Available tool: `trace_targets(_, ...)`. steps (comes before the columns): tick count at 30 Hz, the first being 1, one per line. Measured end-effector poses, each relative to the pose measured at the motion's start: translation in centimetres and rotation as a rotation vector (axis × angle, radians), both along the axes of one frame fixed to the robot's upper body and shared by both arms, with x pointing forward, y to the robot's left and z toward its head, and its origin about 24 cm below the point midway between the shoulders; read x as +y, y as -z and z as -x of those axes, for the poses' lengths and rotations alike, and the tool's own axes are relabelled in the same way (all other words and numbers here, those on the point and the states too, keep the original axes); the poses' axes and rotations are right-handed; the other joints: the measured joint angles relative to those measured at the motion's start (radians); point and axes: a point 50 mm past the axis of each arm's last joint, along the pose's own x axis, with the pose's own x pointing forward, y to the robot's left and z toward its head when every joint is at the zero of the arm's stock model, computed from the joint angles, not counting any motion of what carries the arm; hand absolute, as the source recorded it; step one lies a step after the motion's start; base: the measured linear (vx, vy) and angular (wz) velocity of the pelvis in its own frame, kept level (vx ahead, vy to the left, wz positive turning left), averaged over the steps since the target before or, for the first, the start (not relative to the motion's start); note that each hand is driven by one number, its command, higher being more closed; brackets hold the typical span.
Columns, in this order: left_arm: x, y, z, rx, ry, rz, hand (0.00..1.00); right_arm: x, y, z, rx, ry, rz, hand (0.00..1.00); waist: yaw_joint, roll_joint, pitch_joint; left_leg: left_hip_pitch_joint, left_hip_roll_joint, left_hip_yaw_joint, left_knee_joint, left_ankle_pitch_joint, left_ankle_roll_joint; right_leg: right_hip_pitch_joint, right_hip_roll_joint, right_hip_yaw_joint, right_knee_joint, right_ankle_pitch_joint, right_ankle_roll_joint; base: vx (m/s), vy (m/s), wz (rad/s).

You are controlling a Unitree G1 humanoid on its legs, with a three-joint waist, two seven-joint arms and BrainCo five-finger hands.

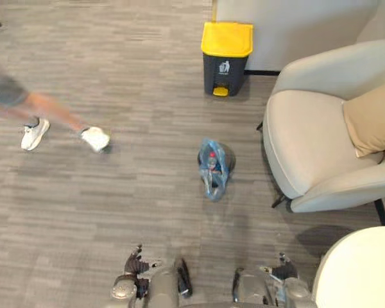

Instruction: Gather rubbish on tea table into small bin, then transfer packed bag to large trash can.

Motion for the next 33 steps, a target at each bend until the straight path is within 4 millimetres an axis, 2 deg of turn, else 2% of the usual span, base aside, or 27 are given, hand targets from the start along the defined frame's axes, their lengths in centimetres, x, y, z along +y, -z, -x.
trace_targets(2,0.3,-0.1,-0.1,0.000,0.001,-0.009,0.00,0.3,-0.2,-0.7,-0.014,-0.022,0.001,0.00,-0.013,-0.006,0.011,0.026,0.001,-0.003,-0.007,-0.019,0.002,-0.036,0.020,-0.007,-0.016,-0.029,-0.006,0.24,0.074,0.00)
trace_targets(3,0.4,-0.2,-0.4,-0.005,0.002,-0.012,0.00,0.5,-0.3,-1.0,-0.020,-0.031,-0.001,0.00,-0.017,-0.016,0.018,0.050,0.001,-0.010,-0.023,-0.034,0.002,-0.054,0.041,-0.030,-0.098,-0.028,-0.013,0.26,0.005,0.08)
trace_targets(4,0.4,-0.3,-0.6,-0.007,0.002,-0.013,0.00,0.5,-0.4,-1.3,-0.025,-0.034,0.000,0.00,-0.020,-0.016,0.022,0.059,0.002,-0.018,-0.031,-0.036,0.000,-0.062,0.055,-0.041,-0.144,-0.022,-0.021,0.30,-0.025,0.25)
trace_targets(5,0.3,-0.4,-1.0,-0.017,0.007,-0.011,0.00,0.4,-0.5,-1.5,-0.032,-0.037,0.004,0.00,-0.035,-0.009,0.039,0.085,0.007,-0.031,-0.050,-0.038,-0.004,-0.067,0.088,-0.053,-0.267,0.022,-0.038,0.35,-0.044,0.33)
trace_targets(6,0.2,-0.6,-1.5,-0.029,0.010,-0.009,0.00,0.2,-0.5,-1.5,-0.030,-0.036,0.009,0.00,-0.040,-0.007,0.050,0.117,0.006,-0.036,-0.068,-0.047,-0.022,-0.065,0.111,-0.043,-0.398,0.088,-0.039,0.37,-0.052,0.37)
trace_targets(7,0.2,-0.6,-1.6,-0.031,0.011,-0.009,0.00,0.1,-0.4,-1.2,-0.023,-0.035,0.011,0.00,-0.042,-0.006,0.051,0.131,0.003,-0.040,-0.071,-0.048,-0.044,-0.065,0.121,-0.028,-0.453,0.131,-0.038,0.52,-0.109,0.44)
trace_targets(8,0.2,-0.6,-1.6,-0.031,0.011,-0.009,0.00,-0.2,-0.2,-0.8,-0.003,-0.037,0.021,0.00,-0.053,-0.001,0.054,0.164,0.001,-0.063,-0.071,-0.066,-0.076,-0.065,0.139,0.034,-0.465,0.219,-0.058,0.47,-0.129,0.44)
trace_targets(9,0.1,-0.6,-1.6,-0.032,0.011,-0.008,0.00,-0.3,-0.2,-0.7,0.000,-0.039,0.028,0.00,-0.062,0.004,0.053,0.173,0.003,-0.081,-0.072,-0.076,-0.088,-0.061,0.150,0.051,-0.446,0.252,-0.082,0.61,-0.190,0.53)
trace_targets(10,-0.1,-0.7,-1.9,-0.041,0.017,-0.003,0.00,-0.9,-0.4,-0.9,-0.002,-0.052,0.053,0.00,-0.066,0.032,0.048,0.185,0.025,-0.108,-0.080,-0.082,-0.109,-0.071,0.171,0.045,-0.381,0.227,-0.131,0.56,-0.179,0.34)
trace_targets(11,-0.1,-0.8,-2.1,-0.048,0.017,-0.004,0.00,-1.2,-0.8,-1.4,-0.018,-0.057,0.064,0.00,-0.064,0.048,0.052,0.182,0.039,-0.116,-0.067,-0.061,-0.144,-0.084,0.174,0.029,-0.330,0.188,-0.151,0.55,-0.178,0.27)
trace_targets(12,-0.3,-0.8,-2.2,-0.049,0.017,0.001,0.00,-1.4,-0.9,-1.6,-0.022,-0.056,0.070,0.00,-0.064,0.056,0.056,0.175,0.045,-0.128,-0.039,-0.043,-0.162,-0.081,0.175,0.021,-0.310,0.172,-0.156,0.53,-0.193,0.29)
trace_targets(13,-0.8,-0.7,-2.2,-0.050,0.004,0.020,0.00,-1.6,-0.9,-1.3,-0.016,-0.056,0.078,0.00,-0.064,0.065,0.059,0.147,0.065,-0.150,0.086,0.019,-0.158,-0.033,0.176,0.002,-0.304,0.141,-0.168,0.51,-0.207,0.31)
trace_targets(14,-1.2,-0.5,-2.0,-0.048,-0.017,0.039,0.00,-1.5,-0.9,-1.2,-0.017,-0.058,0.077,0.00,-0.055,0.065,0.060,0.097,0.097,-0.154,0.272,0.105,-0.140,0.044,0.184,-0.002,-0.333,0.121,-0.180,0.50,-0.205,0.17)
trace_targets(15,-1.5,-0.4,-1.9,-0.047,-0.019,0.048,0.00,-1.2,-1.0,-1.4,-0.029,-0.062,0.073,0.00,-0.043,0.064,0.060,0.067,0.125,-0.150,0.355,0.098,-0.138,0.078,0.193,0.000,-0.342,0.118,-0.185,0.45,-0.158,-0.18)
trace_targets(16,-2.1,-0.4,-1.9,-0.054,-0.016,0.065,0.00,-0.9,-1.6,-2.2,-0.078,-0.066,0.073,0.00,-0.030,0.058,0.061,0.014,0.150,-0.143,0.477,0.081,-0.114,0.139,0.201,0.012,-0.365,0.110,-0.196,0.37,-0.097,-0.40)
trace_targets(17,-2.7,-0.6,-2.1,-0.068,-0.015,0.079,0.00,-0.8,-2.3,-3.1,-0.123,-0.072,0.077,0.00,-0.024,0.053,0.061,-0.026,0.158,-0.131,0.504,0.074,-0.102,0.167,0.201,0.033,-0.379,0.110,-0.197,0.34,-0.057,-0.43)
trace_targets(18,-2.9,-0.7,-2.3,-0.079,-0.015,0.086,0.00,-0.6,-2.6,-3.5,-0.143,-0.075,0.077,0.00,-0.016,0.050,0.060,-0.046,0.161,-0.122,0.494,0.069,-0.095,0.177,0.200,0.047,-0.389,0.110,-0.197,0.34,0.033,-0.63)
trace_targets(20,-3.3,-1.1,-2.8,-0.104,-0.012,0.095,0.00,-0.3,-3.6,-5.0,-0.208,-0.082,0.081,0.00,0.012,0.047,0.060,-0.118,0.158,-0.116,0.370,0.061,-0.083,0.187,0.199,0.112,-0.406,0.109,-0.197,0.26,0.112,-0.84)
trace_targets(21,-3.3,-1.0,-2.8,-0.103,-0.011,0.095,0.00,-0.2,-3.7,-5.2,-0.214,-0.078,0.081,0.00,0.017,0.047,0.060,-0.124,0.156,-0.116,0.314,0.059,-0.088,0.188,0.199,0.122,-0.407,0.109,-0.195,0.21,0.211,-0.83)
trace_targets(22,-3.4,-1.0,-2.9,-0.101,-0.010,0.096,0.00,-0.1,-3.6,-5.2,-0.214,-0.068,0.083,0.00,0.024,0.047,0.060,-0.106,0.135,-0.126,0.116,0.087,-0.115,0.196,0.195,0.139,-0.398,0.092,-0.163,0.21,0.274,-0.75)
trace_targets(23,-3.6,-0.9,-2.7,-0.096,-0.010,0.101,0.00,-0.2,-3.6,-5.0,-0.211,-0.070,0.089,0.00,0.023,0.064,0.051,-0.082,0.132,-0.136,-0.037,0.204,-0.129,0.198,0.204,0.150,-0.376,0.051,-0.108,0.26,0.347,-0.77)
trace_targets(24,-3.8,-0.8,-2.6,-0.094,-0.011,0.106,0.00,-0.3,-3.7,-5.0,-0.212,-0.074,0.095,0.00,0.023,0.081,0.046,-0.082,0.144,-0.147,-0.062,0.254,-0.131,0.196,0.218,0.157,-0.360,0.022,-0.095,0.21,0.273,-0.53)
trace_targets(25,-3.8,-1.1,-3.4,-0.107,0.009,0.095,0.00,0.4,-3.8,-5.2,-0.221,-0.089,0.094,0.00,0.019,0.052,0.048,-0.081,0.121,-0.141,-0.037,0.196,-0.116,0.174,0.195,0.184,-0.325,-0.025,-0.069,0.14,0.177,-0.29)
trace_targets(27,-3.4,-1.8,-4.6,-0.142,0.025,0.073,0.00,1.3,-4.1,-5.7,-0.244,-0.123,0.093,0.00,0.030,0.023,0.052,-0.087,0.093,-0.111,-0.031,0.179,-0.105,0.136,0.167,0.227,-0.304,-0.026,-0.060,0.08,0.171,-0.32)
trace_targets(30,-2.6,-1.9,-4.5,-0.135,0.035,0.038,0.00,3.2,-5.4,-7.4,-0.314,-0.237,0.127,0.00,0.028,0.016,0.055,-0.097,0.096,-0.056,0.019,0.119,-0.089,0.108,0.158,0.288,-0.305,-0.041,-0.034,-0.01,0.156,-0.55)
trace_targets(33,-2.0,-2.2,-5.1,-0.152,0.035,0.007,0.00,4.8,-6.4,-8.7,-0.364,-0.334,0.172,0.00,0.024,0.014,0.060,-0.154,0.122,-0.011,0.086,0.083,-0.077,0.039,0.178,0.339,-0.277,-0.034,-0.020,-0.06,0.095,-0.66)
